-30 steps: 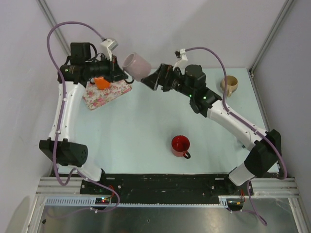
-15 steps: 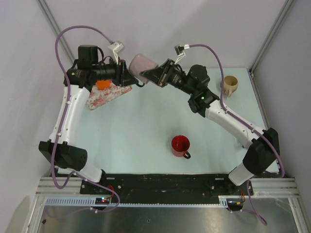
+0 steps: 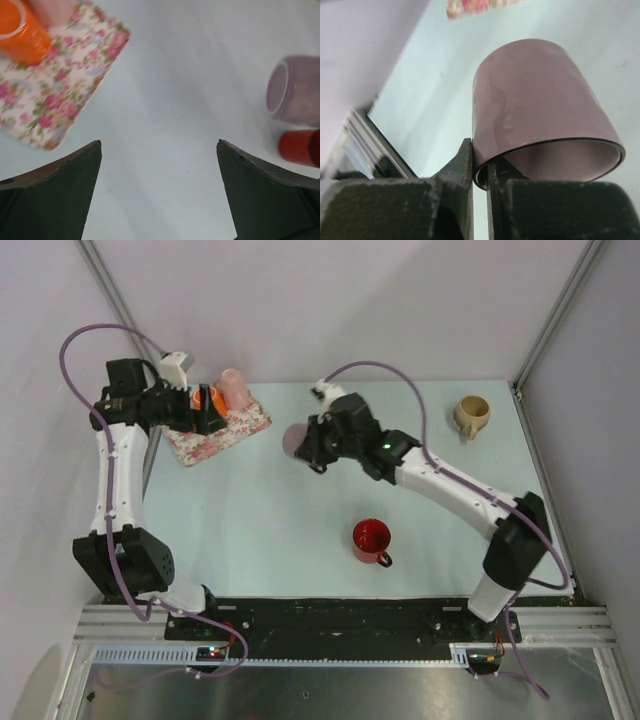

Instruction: Turn the mug right side up

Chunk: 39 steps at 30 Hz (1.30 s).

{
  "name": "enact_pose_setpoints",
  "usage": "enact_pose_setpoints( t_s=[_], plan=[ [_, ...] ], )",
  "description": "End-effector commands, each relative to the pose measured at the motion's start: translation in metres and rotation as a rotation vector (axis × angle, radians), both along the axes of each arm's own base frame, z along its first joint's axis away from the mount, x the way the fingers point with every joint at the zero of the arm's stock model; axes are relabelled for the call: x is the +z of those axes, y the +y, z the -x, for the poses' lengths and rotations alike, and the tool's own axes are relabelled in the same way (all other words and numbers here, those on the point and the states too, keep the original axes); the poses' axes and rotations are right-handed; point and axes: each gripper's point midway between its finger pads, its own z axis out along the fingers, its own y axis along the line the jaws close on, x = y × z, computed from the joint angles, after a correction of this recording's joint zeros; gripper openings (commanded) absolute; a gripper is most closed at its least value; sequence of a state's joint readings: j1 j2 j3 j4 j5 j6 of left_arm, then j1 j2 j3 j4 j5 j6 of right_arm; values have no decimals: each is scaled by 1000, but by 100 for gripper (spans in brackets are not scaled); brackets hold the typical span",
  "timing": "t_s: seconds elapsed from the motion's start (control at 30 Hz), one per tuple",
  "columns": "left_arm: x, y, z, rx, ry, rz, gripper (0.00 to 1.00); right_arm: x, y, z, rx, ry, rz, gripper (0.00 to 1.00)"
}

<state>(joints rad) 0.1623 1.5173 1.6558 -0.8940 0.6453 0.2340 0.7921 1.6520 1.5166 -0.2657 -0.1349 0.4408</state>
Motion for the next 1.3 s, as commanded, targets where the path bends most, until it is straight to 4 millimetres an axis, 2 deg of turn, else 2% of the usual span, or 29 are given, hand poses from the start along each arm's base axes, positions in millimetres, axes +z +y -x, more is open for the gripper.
enact_pose_setpoints(
  t_s=[0.0, 0.03, 0.13, 0.2, 0.27, 0.37, 0.5, 0.63, 0.7, 0.77, 0.9, 1.0, 1.07, 1.13, 1.27],
  plan=[
    [-5, 49, -1, 108, -27, -130, 100, -21, 32, 34, 161, -13, 230, 0],
    [-11, 65, -5, 155, -8, -155, 100, -36, 42, 48, 247, -8, 309, 0],
    [-30, 115, -13, 306, 56, -278, 100, -66, 60, 104, 520, -4, 540, 0],
    [-41, 139, -16, 364, 93, -345, 100, -84, 63, 130, 650, 9, 663, 0],
    [-51, 158, -20, 395, 125, -405, 100, -99, 66, 148, 738, 26, 745, 0],
    [-67, 174, -32, 384, 158, -470, 100, -121, 69, 165, 816, 55, 816, 0],
    [-78, 190, -55, 325, 158, -548, 100, -149, 64, 172, 845, 52, 921, 0],
    [-84, 205, -86, 280, 136, -608, 100, -168, 59, 178, 866, 61, 992, 0],
    [-87, 210, -103, 272, 123, -624, 100, -175, 57, 180, 875, 51, 1025, 0],
    [-92, 210, -116, 259, 117, -632, 100, -180, 57, 181, 881, 38, 1046, 5],
    [-123, 209, -128, 223, 169, -683, 100, -184, 59, 179, 875, 22, 1060, 27],
    [-149, 194, -129, 173, 218, -696, 100, -184, 61, 177, 872, 16, 1056, 36],
    [-157, 182, -133, 157, 223, -662, 100, -181, 62, 176, 869, 9, 1047, 41],
    [-156, 170, -141, 158, 204, -608, 100, -175, 65, 174, 861, -6, 1032, 48],
    [-136, 154, -166, 164, 120, -500, 100, -150, 73, 171, 827, -51, 966, 63]
  ],
)
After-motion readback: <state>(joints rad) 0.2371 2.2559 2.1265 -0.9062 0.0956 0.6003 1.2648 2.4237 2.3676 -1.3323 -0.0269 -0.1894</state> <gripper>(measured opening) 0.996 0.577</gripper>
